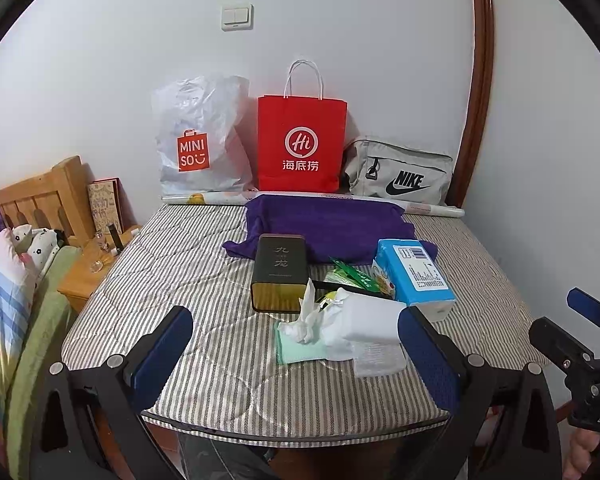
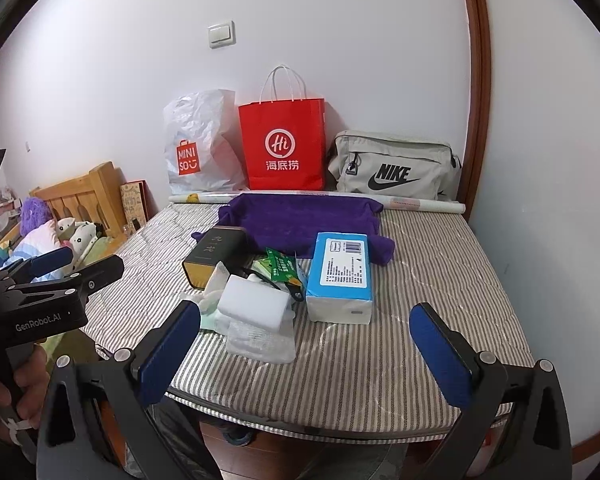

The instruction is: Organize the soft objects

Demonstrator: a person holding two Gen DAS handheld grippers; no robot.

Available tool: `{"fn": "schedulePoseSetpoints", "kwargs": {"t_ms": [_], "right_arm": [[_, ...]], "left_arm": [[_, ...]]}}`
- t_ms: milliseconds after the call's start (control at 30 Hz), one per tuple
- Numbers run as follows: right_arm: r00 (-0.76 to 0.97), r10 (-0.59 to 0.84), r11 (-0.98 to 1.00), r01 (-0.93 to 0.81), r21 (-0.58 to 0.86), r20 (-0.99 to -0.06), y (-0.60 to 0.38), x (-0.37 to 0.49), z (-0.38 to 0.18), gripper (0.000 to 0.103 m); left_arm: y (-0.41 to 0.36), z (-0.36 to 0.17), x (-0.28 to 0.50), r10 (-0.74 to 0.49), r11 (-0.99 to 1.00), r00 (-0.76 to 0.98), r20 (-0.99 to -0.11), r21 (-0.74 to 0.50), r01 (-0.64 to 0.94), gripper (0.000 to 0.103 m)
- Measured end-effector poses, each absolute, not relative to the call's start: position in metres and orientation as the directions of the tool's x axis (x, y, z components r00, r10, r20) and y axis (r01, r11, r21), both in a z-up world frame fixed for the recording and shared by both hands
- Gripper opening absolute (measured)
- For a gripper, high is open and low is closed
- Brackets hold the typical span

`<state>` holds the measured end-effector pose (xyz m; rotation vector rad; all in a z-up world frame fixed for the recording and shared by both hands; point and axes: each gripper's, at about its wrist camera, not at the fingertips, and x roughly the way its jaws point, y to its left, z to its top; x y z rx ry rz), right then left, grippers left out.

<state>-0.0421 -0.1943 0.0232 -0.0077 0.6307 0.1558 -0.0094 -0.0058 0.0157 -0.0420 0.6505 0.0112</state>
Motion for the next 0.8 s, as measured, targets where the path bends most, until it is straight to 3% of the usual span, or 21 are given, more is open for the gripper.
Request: {"fn": "schedulePoseSetpoints", "kwargs": {"t_ms": [800], "right_arm": [[0.801,0.147,0.988,-0.152,0.041,-0.581,-0.1882,-0.0475,0.027,0.103]], "left_arm": [[-0.0019,0.0168,-0.0134,-0.003,0.999,0.798,-0.603,-0.036,-0.024,0.103]]}}
